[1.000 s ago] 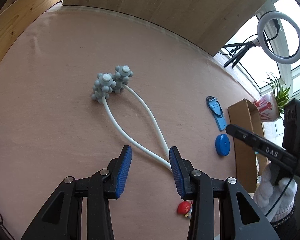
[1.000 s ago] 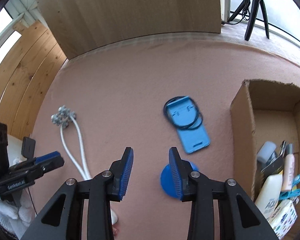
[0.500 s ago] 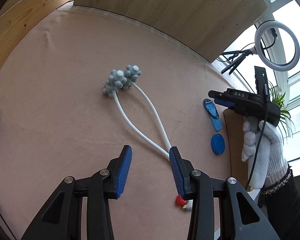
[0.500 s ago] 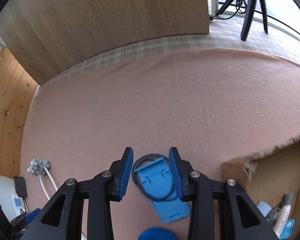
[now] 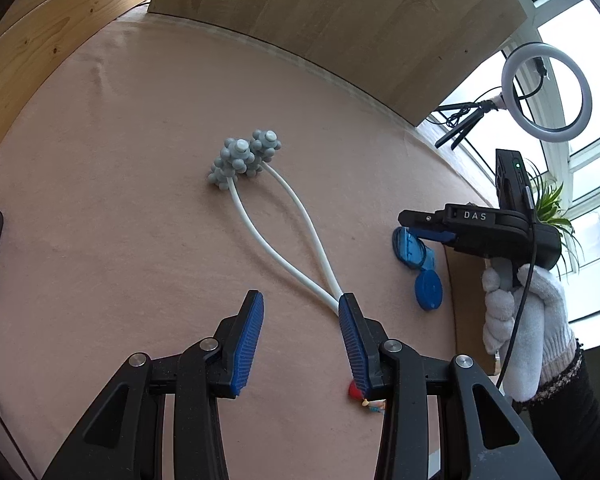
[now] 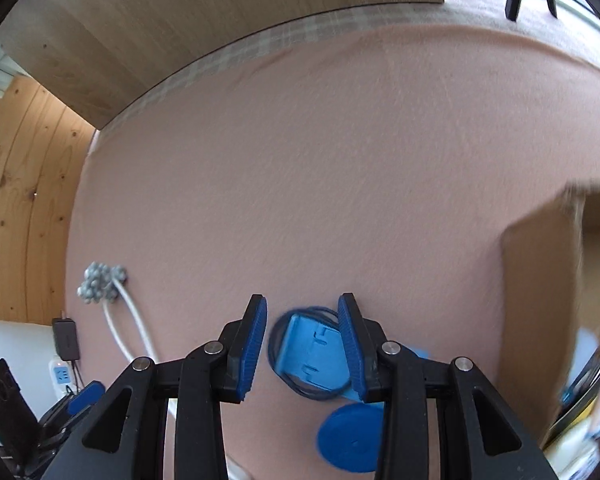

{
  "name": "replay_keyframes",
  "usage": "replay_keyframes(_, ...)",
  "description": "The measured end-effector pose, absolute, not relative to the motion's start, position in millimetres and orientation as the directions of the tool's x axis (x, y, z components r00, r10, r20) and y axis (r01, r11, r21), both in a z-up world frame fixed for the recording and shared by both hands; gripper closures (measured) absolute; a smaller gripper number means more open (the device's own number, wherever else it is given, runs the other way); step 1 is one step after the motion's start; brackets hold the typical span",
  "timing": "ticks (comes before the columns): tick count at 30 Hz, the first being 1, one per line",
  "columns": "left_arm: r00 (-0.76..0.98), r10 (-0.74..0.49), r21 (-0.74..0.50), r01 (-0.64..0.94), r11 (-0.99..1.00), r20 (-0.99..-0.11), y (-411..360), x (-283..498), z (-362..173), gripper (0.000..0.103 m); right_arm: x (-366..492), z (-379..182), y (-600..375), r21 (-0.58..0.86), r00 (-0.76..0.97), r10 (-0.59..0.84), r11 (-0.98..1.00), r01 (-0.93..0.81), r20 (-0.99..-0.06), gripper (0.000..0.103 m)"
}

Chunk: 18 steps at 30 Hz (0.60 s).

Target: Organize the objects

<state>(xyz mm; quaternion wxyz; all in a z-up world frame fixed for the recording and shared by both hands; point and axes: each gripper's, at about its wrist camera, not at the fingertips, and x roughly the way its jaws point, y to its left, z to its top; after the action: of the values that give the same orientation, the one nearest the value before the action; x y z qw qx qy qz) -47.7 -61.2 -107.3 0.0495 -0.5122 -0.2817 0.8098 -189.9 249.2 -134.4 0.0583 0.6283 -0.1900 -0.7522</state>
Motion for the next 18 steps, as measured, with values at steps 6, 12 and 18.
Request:
replay_keyframes(6,-0.455,0.372,-0.499,0.197,-0.844,-0.809,-59,-46,-106,0.061,-169,-141,226,0.604,-0.191,-0.576,-0.781,-0.158,-0.795,0.069)
replay_keyframes(12,-0.441,0.377,-0.476,0.135,-0.869,-0.814,-38,-56,-101,0.062,-140,-111,239,0.485,-0.284,-0.442,-0.869,-0.101,-0.851,0.069)
replay_keyframes(18,-0.405,0.406,-0.438,-0.016,-0.899,-0.819,16,-94,-97,0.062,-97,-105,265,0.465,-0.338,-0.398,-0.873,-0.147,-0.853,0.069)
